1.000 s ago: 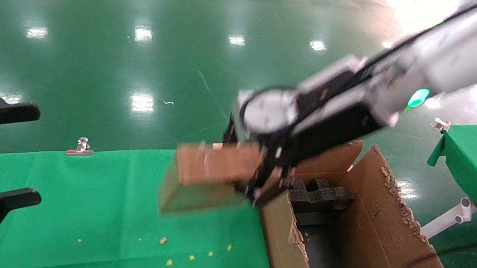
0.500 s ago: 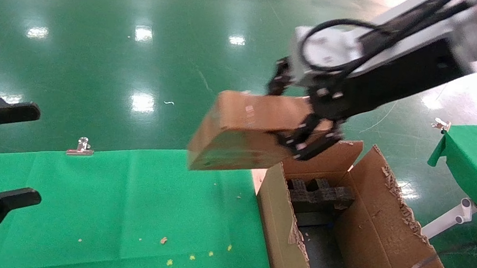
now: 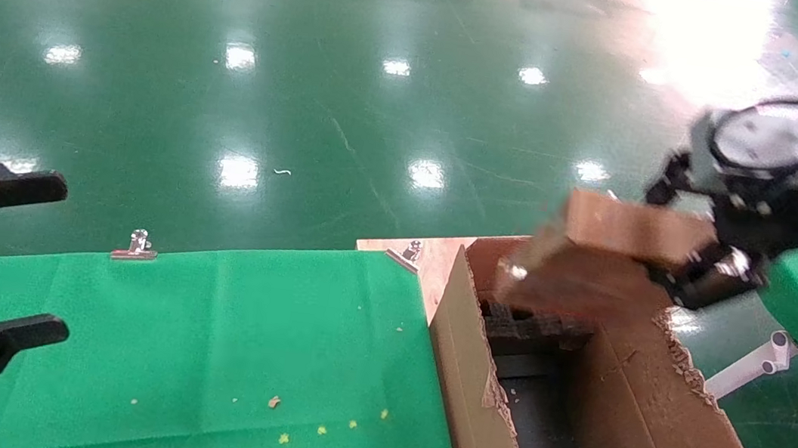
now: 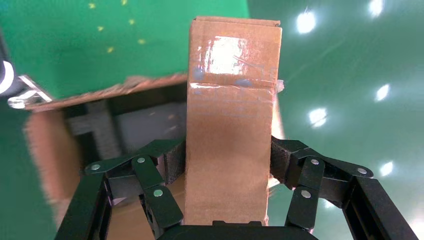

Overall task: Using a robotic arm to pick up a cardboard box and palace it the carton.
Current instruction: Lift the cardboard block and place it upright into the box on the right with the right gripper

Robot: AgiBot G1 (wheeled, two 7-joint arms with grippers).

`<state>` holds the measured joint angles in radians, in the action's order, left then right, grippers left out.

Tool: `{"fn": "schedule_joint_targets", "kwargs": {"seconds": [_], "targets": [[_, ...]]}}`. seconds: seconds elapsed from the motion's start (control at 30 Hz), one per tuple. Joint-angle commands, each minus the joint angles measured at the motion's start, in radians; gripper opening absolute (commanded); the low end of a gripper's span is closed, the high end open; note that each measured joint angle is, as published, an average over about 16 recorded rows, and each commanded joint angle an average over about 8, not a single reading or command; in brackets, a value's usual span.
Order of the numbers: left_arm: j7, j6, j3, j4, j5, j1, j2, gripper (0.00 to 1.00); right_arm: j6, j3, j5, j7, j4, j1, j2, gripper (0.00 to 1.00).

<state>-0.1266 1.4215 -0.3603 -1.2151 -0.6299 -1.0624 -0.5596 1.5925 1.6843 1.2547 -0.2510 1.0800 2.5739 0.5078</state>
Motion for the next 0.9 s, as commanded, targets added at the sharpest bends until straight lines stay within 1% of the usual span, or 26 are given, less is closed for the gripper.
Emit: {"fn": "schedule_joint_targets", "kwargs": {"seconds": [0.03, 0.17, 0.37, 0.6, 0.77, 0.9], "targets": [[0.000, 0.000, 0.000, 0.000, 0.000, 0.000, 0.000, 1.00, -0.001, 0.050, -0.003, -0.021, 0.014, 0.026, -0.034, 0.00], [0.000, 0.000, 0.000, 0.000, 0.000, 0.000, 0.000, 1.00, -0.017, 0.105, 0.006, -0.078, 0.018, 0.033, -0.106, 0.00], [0.000, 0.000, 0.000, 0.000, 0.000, 0.000, 0.000, 1.00, -0.069, 0.141, 0.009, -0.194, 0.020, 0.013, -0.223, 0.00], [0.000, 0.000, 0.000, 0.000, 0.000, 0.000, 0.000, 1.00, -0.177, 0.168, -0.002, -0.351, 0.058, -0.031, -0.390, 0.00], [0.000, 0.000, 0.000, 0.000, 0.000, 0.000, 0.000, 1.00, -0.262, 0.181, 0.024, -0.453, 0.121, -0.047, -0.498, 0.00], [0.000, 0.000, 0.000, 0.000, 0.000, 0.000, 0.000, 1.00, -0.331, 0.188, 0.052, -0.526, 0.179, -0.053, -0.565, 0.00]]}}
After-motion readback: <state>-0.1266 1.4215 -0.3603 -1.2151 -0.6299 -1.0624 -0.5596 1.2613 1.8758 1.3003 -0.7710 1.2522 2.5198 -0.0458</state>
